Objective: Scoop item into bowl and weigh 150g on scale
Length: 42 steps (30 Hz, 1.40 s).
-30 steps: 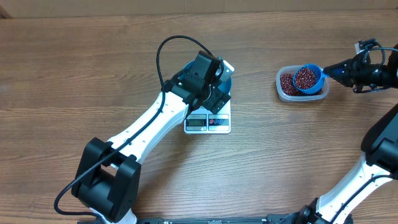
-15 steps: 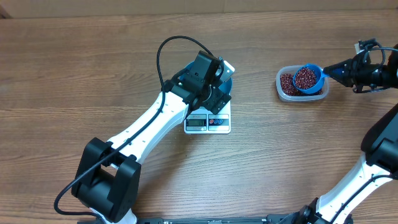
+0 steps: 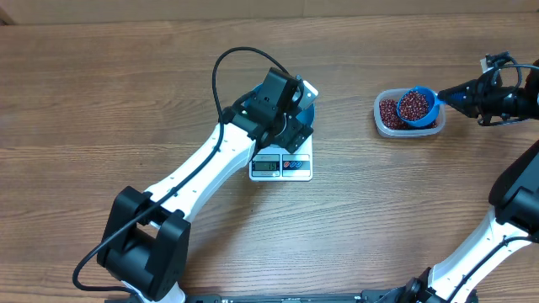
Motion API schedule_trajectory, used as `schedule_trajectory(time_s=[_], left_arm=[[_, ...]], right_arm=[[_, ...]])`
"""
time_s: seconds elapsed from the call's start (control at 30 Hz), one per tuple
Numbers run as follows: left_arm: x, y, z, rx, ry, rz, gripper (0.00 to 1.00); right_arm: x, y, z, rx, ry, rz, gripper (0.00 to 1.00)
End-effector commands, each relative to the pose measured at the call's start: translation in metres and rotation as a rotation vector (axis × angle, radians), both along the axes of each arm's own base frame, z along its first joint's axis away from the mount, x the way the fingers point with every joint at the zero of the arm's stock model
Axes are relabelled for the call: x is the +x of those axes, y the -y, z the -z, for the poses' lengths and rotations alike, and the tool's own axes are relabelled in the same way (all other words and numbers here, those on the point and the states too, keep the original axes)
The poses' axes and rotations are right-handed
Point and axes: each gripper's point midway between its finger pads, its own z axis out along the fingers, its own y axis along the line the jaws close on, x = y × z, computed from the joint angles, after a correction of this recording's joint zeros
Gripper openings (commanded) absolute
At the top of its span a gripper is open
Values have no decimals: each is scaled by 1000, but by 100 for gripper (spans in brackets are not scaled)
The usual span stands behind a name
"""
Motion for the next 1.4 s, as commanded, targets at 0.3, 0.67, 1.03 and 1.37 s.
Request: schedule_trajectory(time_s=[0.3,0.67,1.03,1.37], left_arm=[[8,3,-84,-51,47,-55,99],[-50,-14,-168,-181,107,0,99],[-113,-60,-155,-295,111,-108,99],[-132,-69,-136,-390,105,-164,99]], right_arm=[[1,-1,4,28,7,-2,4],[1,-1,4,27,8,-2,4],[1,-1,4,27,8,-2,4],[1,-1,4,27,8,-2,4]])
